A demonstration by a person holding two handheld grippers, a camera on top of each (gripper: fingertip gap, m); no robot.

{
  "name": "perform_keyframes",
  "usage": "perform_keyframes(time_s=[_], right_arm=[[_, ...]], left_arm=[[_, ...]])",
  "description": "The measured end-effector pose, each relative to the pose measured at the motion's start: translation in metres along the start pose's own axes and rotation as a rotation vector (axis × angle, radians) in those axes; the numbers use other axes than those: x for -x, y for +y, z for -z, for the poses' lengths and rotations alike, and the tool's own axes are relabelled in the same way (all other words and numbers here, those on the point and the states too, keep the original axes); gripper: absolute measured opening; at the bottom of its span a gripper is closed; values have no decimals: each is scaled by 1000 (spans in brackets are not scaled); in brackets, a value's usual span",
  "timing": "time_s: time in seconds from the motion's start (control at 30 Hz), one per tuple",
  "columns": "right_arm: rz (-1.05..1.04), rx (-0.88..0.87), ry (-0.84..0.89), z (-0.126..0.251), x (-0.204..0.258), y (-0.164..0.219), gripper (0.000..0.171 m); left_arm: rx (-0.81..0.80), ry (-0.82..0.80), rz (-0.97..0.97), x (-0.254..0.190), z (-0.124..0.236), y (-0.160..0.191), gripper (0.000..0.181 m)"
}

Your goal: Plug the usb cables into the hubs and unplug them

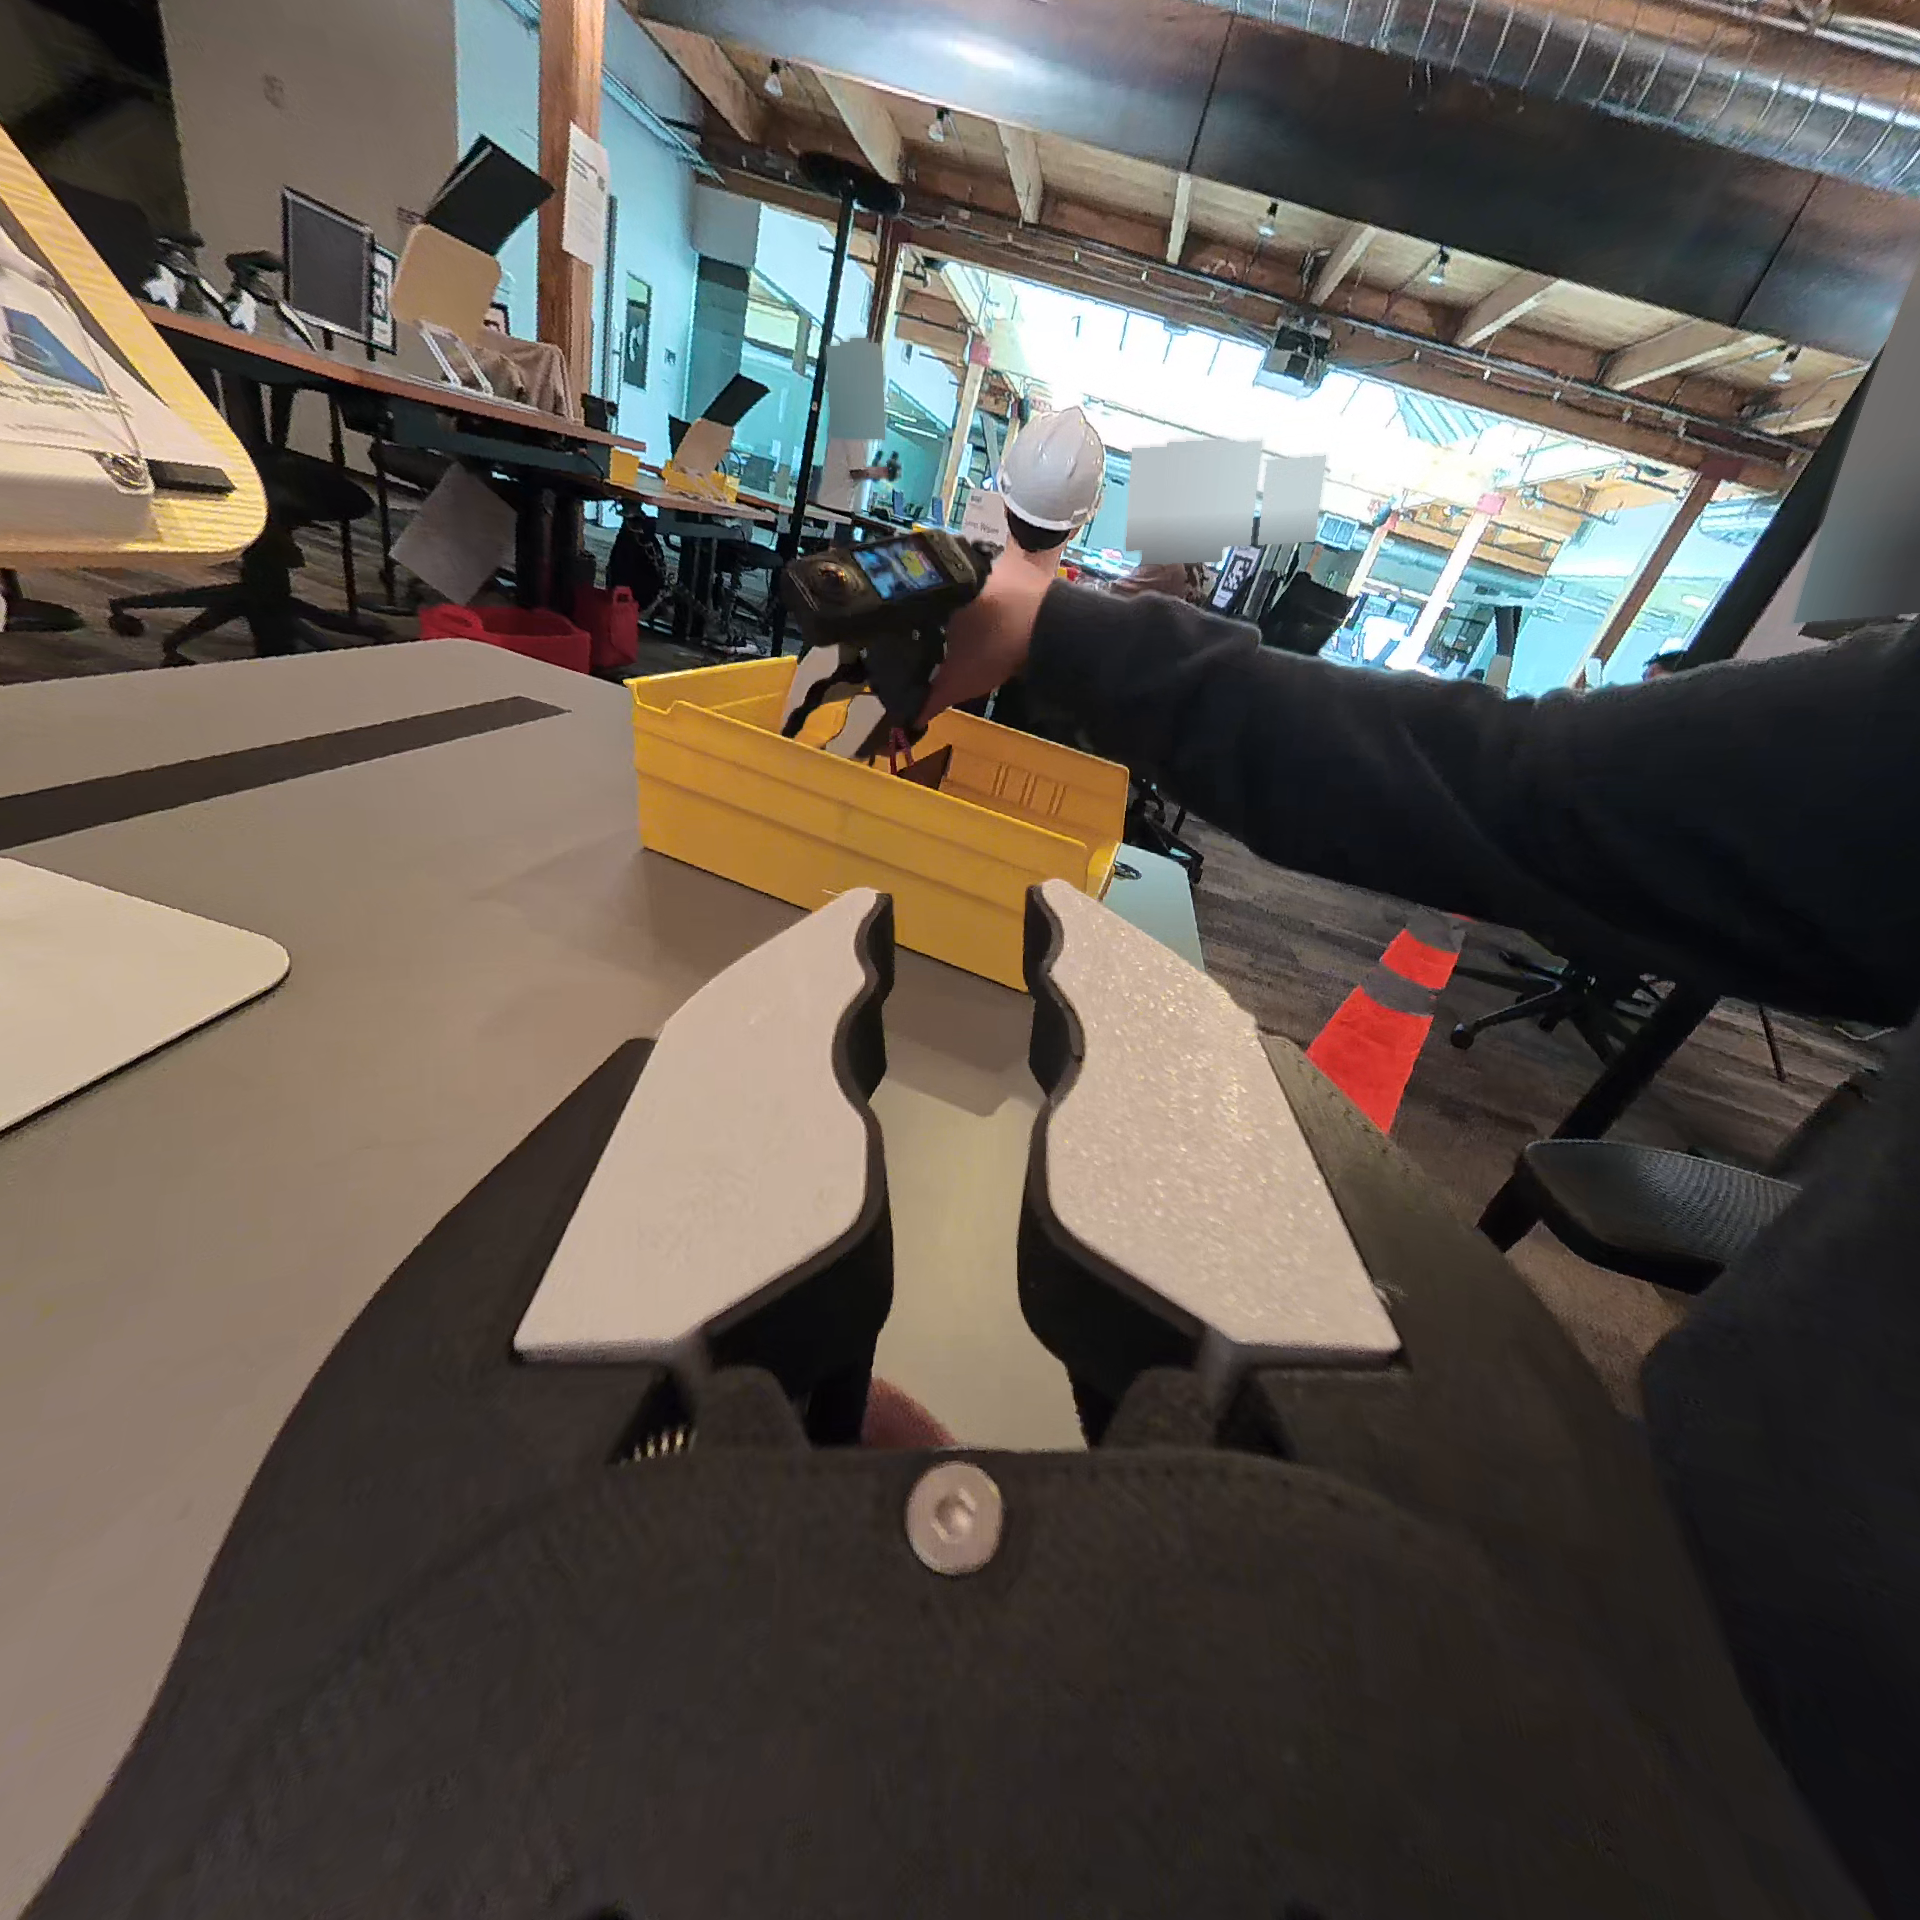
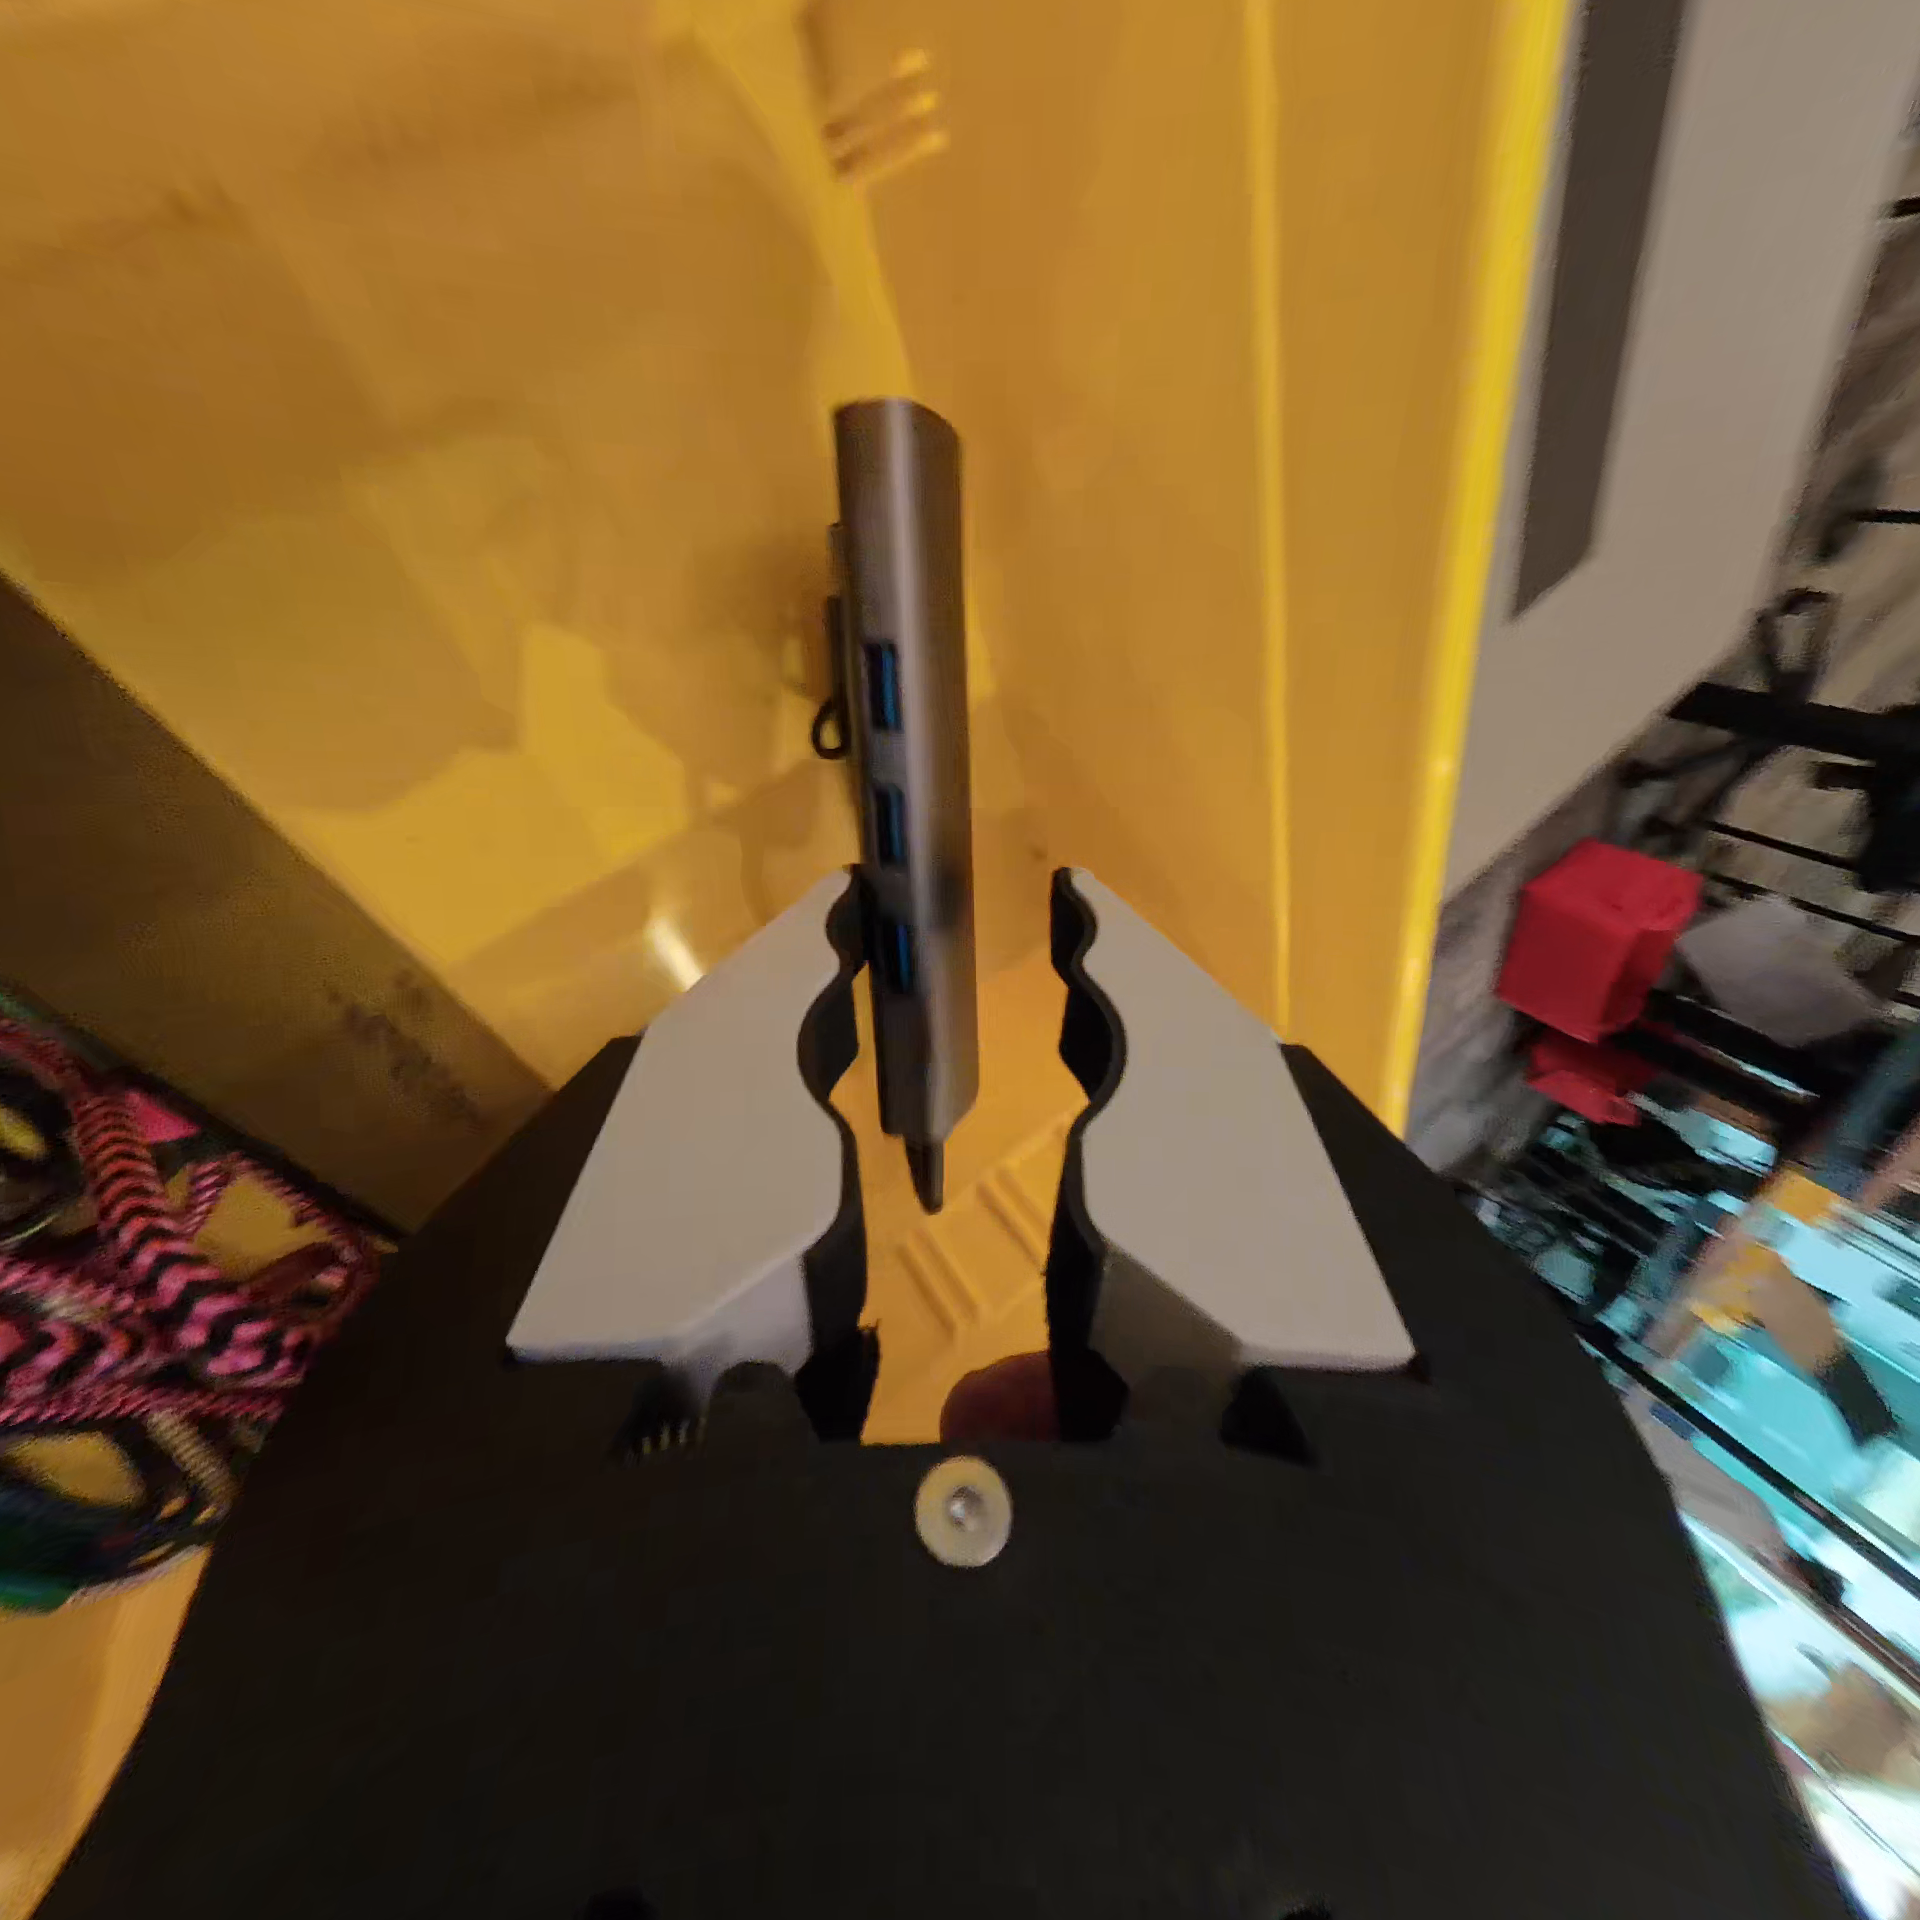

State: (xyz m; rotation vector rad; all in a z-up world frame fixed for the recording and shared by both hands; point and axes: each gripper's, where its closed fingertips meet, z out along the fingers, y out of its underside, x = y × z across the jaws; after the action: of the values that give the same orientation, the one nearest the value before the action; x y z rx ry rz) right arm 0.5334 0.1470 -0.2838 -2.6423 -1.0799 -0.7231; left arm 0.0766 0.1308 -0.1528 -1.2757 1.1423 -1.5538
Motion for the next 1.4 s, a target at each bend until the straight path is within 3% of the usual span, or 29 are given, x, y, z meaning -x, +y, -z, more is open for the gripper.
perform_keyframes(time_s=[0.13,0.23,0.43,0.53,0.7,0.83,0.97,1.3,1.4], right_arm=[[-61,-26,-136,13,4,1,37],[-107,-54,-142,35,-6,5,35],[-174,-157,67,103,-35,7,29],[-173,-257,183,148,-29,-10,27],[-162,-482,245,207,11,-57,24],[-119,-574,311,226,35,-84,20],[-103,-591,311,221,56,-99,17],[-20,-662,274,235,95,-138,15],[-4,-699,259,238,105,-149,14]], left_arm=[[10,-8,-9,0,1,-1,26],[-1,-25,-20,1,5,-10,29],[30,-177,-165,8,28,-47,51],[152,-407,-315,31,63,-72,62],[391,-812,-445,89,168,-107,60],[611,-978,-318,148,241,-83,57],[877,-1044,-117,196,289,-24,59],[1447,-1004,250,231,340,65,72],[1435,-935,394,237,333,75,69]])
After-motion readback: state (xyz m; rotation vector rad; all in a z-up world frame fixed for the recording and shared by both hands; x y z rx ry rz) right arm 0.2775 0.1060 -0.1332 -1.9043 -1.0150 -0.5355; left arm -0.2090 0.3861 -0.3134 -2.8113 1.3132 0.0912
